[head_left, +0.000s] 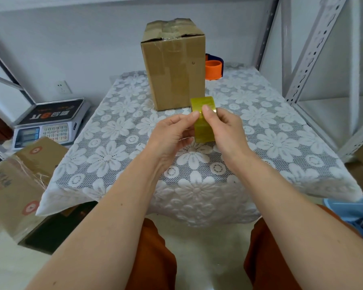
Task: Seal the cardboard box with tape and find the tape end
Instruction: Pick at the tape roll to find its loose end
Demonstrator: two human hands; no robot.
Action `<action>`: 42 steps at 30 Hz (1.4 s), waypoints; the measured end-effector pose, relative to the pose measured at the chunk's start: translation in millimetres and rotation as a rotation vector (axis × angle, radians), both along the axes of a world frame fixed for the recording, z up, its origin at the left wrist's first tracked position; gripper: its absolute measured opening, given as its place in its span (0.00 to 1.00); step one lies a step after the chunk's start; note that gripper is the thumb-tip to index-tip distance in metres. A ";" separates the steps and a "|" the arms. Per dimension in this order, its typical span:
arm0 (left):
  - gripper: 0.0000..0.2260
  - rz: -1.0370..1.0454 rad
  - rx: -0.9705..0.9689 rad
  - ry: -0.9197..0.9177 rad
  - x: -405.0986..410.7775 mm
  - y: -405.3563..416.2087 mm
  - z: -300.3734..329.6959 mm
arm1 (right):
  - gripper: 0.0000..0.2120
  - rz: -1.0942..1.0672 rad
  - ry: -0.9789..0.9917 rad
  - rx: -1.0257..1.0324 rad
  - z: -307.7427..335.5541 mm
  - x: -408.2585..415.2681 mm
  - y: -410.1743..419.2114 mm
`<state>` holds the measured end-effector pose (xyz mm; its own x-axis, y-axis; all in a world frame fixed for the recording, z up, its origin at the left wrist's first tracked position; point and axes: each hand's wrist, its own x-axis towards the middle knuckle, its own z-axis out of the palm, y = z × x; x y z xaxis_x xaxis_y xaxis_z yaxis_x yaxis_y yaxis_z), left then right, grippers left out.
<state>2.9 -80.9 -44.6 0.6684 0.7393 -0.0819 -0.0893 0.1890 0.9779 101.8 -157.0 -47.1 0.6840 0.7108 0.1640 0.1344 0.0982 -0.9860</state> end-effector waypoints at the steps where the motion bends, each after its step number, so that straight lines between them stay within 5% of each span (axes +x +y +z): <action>1: 0.06 0.002 -0.005 0.000 -0.2 0.1 0.0 | 0.17 0.003 -0.008 0.000 -0.1 -0.1 -0.2; 16: 0.07 0.092 -0.148 -0.057 0.7 6.6 -2.7 | 0.15 0.075 -0.304 0.020 -8.2 -4.5 1.0; 34: 0.04 -0.068 -0.042 -0.074 -0.2 1.2 -0.4 | 0.19 0.004 -0.140 0.051 -2.3 -1.6 -0.1; 42: 0.12 -0.098 0.017 -0.065 -3.5 4.5 0.1 | 0.18 -0.025 -0.112 0.065 -0.3 1.4 -1.5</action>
<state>-0.6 -76.5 -44.4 0.7410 0.6711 -0.0238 -0.1347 0.1832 0.9738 103.2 -158.5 -47.4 0.6759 0.6795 0.2855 0.2466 0.1566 -0.9564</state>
